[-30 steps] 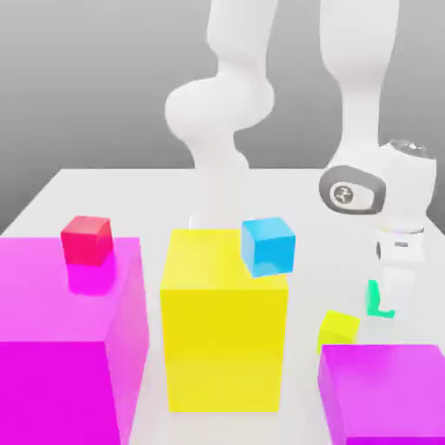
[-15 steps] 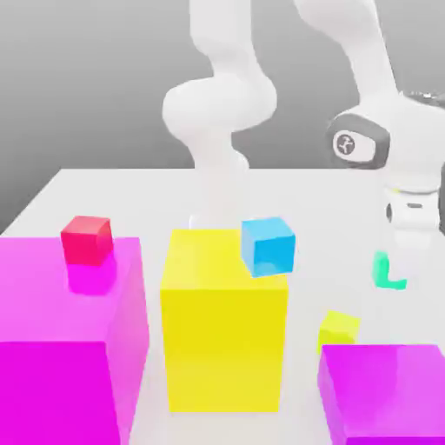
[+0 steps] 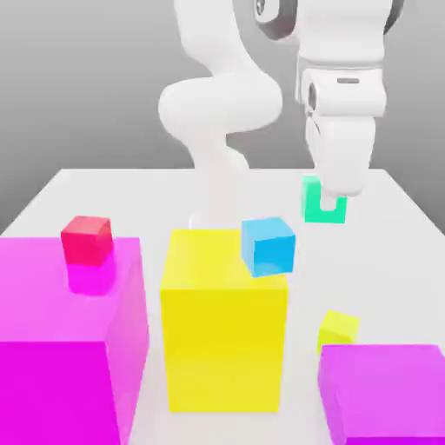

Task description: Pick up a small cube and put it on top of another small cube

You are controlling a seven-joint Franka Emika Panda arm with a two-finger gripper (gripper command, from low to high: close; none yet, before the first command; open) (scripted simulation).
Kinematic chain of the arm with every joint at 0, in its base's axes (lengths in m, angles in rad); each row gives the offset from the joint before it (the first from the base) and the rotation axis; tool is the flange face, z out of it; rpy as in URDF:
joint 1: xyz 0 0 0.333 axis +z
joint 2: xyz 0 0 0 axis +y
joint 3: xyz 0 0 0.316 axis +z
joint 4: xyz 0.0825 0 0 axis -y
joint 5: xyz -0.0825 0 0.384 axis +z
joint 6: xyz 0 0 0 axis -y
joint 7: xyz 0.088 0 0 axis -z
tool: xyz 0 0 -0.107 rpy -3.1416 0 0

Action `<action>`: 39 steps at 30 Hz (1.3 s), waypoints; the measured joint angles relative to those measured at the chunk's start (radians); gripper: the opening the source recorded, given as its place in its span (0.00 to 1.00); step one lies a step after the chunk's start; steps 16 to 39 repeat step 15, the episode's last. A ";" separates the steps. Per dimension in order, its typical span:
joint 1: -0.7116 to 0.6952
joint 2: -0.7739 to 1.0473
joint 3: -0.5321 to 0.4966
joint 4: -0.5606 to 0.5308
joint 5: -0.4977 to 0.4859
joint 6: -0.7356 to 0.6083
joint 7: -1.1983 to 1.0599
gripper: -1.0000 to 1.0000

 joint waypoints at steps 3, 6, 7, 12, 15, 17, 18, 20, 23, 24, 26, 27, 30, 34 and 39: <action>-0.015 0.015 -0.025 -0.051 -0.015 0.067 -0.026 0.00; -0.024 0.038 -0.028 -0.093 -0.016 0.130 -0.033 1.00; -0.024 0.038 -0.028 -0.093 -0.016 0.130 -0.033 1.00; -0.024 0.037 -0.028 -0.091 -0.017 0.130 -0.033 1.00; -0.024 -0.001 -0.016 -0.023 -0.013 0.025 -0.032 1.00; -0.024 -0.001 -0.016 -0.023 -0.013 0.025 -0.032 1.00; -0.024 -0.001 -0.016 -0.023 -0.013 0.025 -0.032 1.00; -0.024 -0.001 -0.016 -0.023 -0.013 0.025 -0.032 1.00; -0.024 -0.001 -0.016 -0.023 -0.013 0.025 -0.032 1.00; -0.024 -0.001 -0.016 -0.023 -0.013 0.025 -0.032 1.00; -0.024 -0.001 -0.016 -0.023 -0.013 0.025 -0.032 1.00; -0.024 -0.001 -0.016 -0.023 -0.013 0.025 -0.032 1.00; -0.024 -0.001 -0.016 -0.023 -0.013 0.025 -0.032 1.00; -0.024 -0.001 -0.016 -0.023 -0.013 0.025 -0.032 1.00; -0.024 -0.001 -0.016 -0.023 -0.013 0.025 -0.032 1.00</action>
